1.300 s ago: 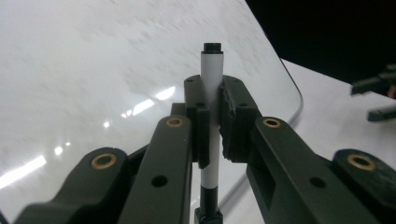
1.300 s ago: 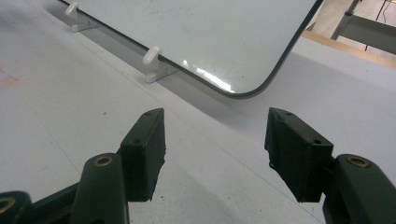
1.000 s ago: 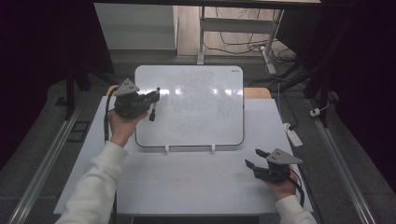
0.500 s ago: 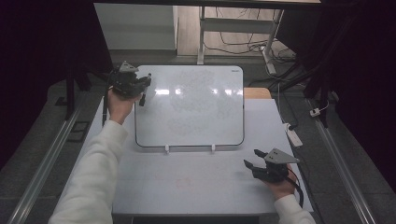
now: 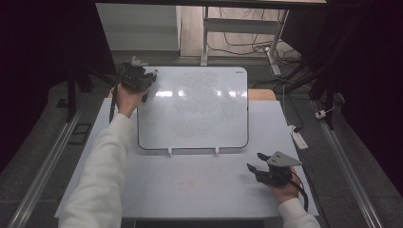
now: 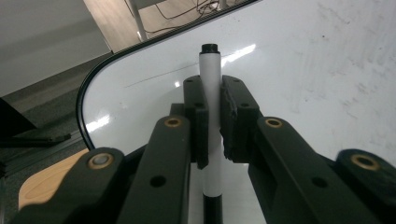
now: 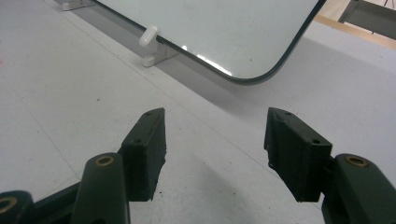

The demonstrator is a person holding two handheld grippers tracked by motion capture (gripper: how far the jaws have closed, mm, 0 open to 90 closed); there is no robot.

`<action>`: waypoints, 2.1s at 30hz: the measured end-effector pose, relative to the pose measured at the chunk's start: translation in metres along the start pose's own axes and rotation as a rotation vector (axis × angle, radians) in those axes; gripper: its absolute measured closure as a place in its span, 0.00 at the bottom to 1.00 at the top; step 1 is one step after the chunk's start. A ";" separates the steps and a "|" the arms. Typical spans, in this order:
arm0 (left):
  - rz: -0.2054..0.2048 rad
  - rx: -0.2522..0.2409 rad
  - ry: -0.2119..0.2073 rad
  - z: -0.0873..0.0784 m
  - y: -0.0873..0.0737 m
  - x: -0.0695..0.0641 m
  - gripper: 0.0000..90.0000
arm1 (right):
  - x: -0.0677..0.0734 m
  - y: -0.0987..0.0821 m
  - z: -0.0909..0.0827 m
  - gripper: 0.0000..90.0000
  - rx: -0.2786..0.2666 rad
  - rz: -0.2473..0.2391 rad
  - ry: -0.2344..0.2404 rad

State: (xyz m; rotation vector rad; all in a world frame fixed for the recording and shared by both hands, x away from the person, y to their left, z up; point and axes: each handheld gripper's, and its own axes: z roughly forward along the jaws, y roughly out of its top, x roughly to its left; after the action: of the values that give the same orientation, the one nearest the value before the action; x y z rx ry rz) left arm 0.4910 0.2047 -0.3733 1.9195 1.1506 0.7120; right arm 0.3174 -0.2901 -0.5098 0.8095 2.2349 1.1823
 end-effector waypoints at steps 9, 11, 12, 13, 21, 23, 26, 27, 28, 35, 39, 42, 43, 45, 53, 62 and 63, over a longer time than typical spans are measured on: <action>0.026 -0.022 0.008 -0.007 -0.002 -0.004 0.67 | 0.000 0.000 0.000 0.43 0.000 -0.002 0.000; 0.022 -0.050 0.004 -0.016 -0.004 -0.006 0.59 | 0.000 0.000 -0.001 0.43 0.000 -0.001 -0.001; 0.023 -0.063 0.001 -0.021 -0.006 -0.006 0.57 | 0.000 0.000 -0.001 0.43 -0.001 -0.001 -0.003; 0.025 -0.077 -0.004 -0.027 -0.008 -0.007 0.54 | -0.001 0.000 -0.001 0.43 -0.002 0.001 -0.003; 0.012 -0.094 -0.117 -0.069 -0.049 -0.018 0.45 | -0.004 0.001 -0.001 0.42 -0.010 0.012 -0.005; 0.009 -0.098 -0.148 -0.079 -0.063 -0.024 0.43 | -0.006 0.002 -0.002 0.42 -0.008 0.014 -0.002; 0.020 -0.096 -0.177 -0.094 -0.085 -0.036 0.41 | -0.008 0.002 -0.003 0.42 -0.006 0.022 0.001; 0.021 -0.094 -0.186 -0.098 -0.092 -0.039 0.41 | -0.008 0.002 -0.004 0.42 -0.006 0.024 0.002; 0.021 -0.090 -0.197 -0.102 -0.100 -0.043 0.40 | -0.009 0.003 -0.004 0.42 -0.010 0.020 0.003; 0.013 -0.059 -0.250 -0.122 -0.150 -0.065 0.38 | -0.013 0.005 -0.009 0.42 -0.022 0.018 0.019; 0.001 -0.041 -0.263 -0.128 -0.178 -0.073 0.37 | -0.015 0.005 -0.008 0.42 -0.025 0.008 0.032; -0.023 -0.026 -0.276 -0.130 -0.197 -0.076 0.37 | -0.014 0.005 -0.008 0.42 -0.021 -0.004 0.042; -0.026 -0.021 -0.279 -0.130 -0.202 -0.077 0.37 | -0.014 0.005 -0.008 0.42 -0.020 -0.006 0.043; -0.031 -0.013 -0.287 -0.131 -0.210 -0.079 0.37 | -0.014 0.005 -0.008 0.42 -0.017 -0.006 0.044; -0.034 0.003 -0.291 -0.129 -0.226 -0.084 0.37 | -0.015 0.004 -0.009 0.42 -0.022 -0.007 0.036; -0.040 -0.004 -0.288 -0.130 -0.227 -0.083 0.37 | -0.014 0.005 -0.012 0.42 -0.043 -0.020 0.035; -0.039 -0.002 -0.289 -0.130 -0.227 -0.083 0.37 | -0.014 0.006 -0.013 0.42 -0.045 -0.022 0.034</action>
State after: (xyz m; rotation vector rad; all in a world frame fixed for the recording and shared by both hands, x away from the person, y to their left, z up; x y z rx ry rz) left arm 0.2493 0.2393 -0.4984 1.9184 1.0022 0.3980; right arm 0.3206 -0.3043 -0.4968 0.7504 2.2305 1.2402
